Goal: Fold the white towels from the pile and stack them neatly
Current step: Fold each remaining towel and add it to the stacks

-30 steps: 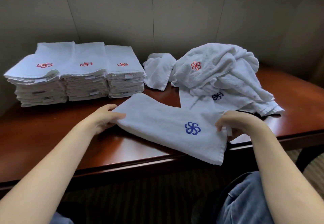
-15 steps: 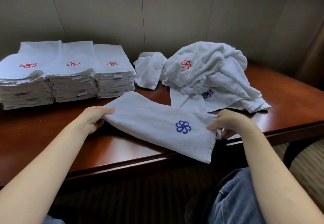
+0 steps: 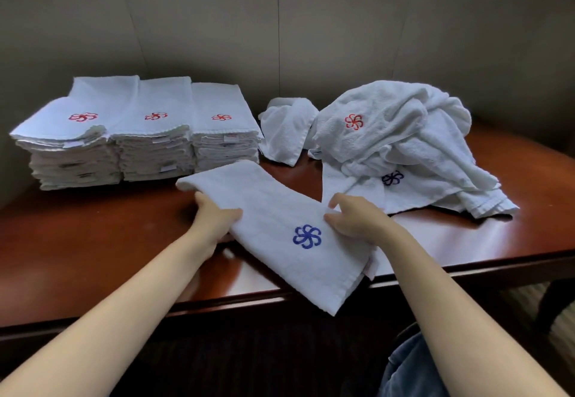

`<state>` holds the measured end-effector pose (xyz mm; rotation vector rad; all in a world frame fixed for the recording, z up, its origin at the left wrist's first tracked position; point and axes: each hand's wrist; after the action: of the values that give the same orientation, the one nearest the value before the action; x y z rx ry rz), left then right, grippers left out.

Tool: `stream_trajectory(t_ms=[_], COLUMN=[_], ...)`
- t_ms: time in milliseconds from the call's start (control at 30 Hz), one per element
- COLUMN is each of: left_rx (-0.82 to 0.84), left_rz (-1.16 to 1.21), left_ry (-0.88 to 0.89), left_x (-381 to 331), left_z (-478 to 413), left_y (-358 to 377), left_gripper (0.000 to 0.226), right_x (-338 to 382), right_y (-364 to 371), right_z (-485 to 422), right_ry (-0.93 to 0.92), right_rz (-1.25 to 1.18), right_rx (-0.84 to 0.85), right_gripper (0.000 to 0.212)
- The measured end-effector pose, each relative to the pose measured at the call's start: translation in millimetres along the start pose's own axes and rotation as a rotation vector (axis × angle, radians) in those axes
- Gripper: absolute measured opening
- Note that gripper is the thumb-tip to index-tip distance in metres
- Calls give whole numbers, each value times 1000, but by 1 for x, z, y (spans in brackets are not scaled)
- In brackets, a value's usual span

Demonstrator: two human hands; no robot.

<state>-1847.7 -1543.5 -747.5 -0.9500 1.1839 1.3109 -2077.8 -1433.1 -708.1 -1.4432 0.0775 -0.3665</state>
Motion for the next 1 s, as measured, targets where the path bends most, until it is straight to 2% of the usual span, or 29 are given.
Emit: stream_trajectory(t_ms=[67,133,167,233,333,467,600,700,900,1000], left_rx=[-19,-79,-96,-47,141,285,398,427,469,528], left_rz=[-66,-68,-43,-7,-140,-202,-168,-162,-71,-59], left_ry=[62,58,39,20,20,-51,-114,-78,70,151], left_x=[-5,-12,-15,-20,-24,-31,-35,-44,-98,-144], left_z=[-5,-12,-13,-11,-8,-4,-4,-1,12,7], left_y=[-8,-20,-26,-33,-37,-48,-63,-65,-62,-55], left_gripper=[66,80,83,78,64,57,68,76,78,74], right_x=[7,19,26,41,61,76,72,68,68,73], right_y=[-2,1,5,13,21,23,20,18,-25,-73], right_z=[2,5,4,-5,-23,-44,-53,-55,-49,-56], right_ry=[-46,-92,-108,-112,-139,-154,-112,-135,-256,-325], right_rz=[-124,-346,-434,-552,-650,-823,-950,-1029,-1224,-1221], right_rx=[178,389,412,276,88,106,244,314,193,106], right_gripper=[23,24,25,27,43,57,60,67,71,66])
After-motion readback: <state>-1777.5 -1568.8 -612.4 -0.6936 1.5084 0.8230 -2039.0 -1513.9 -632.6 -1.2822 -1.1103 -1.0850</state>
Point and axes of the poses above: each hand's wrist, its own z-axis away from the middle knuckle, its own y-axis out of the palm, x = y × z, and after that the axes turned 10 degrees about z, right-handed
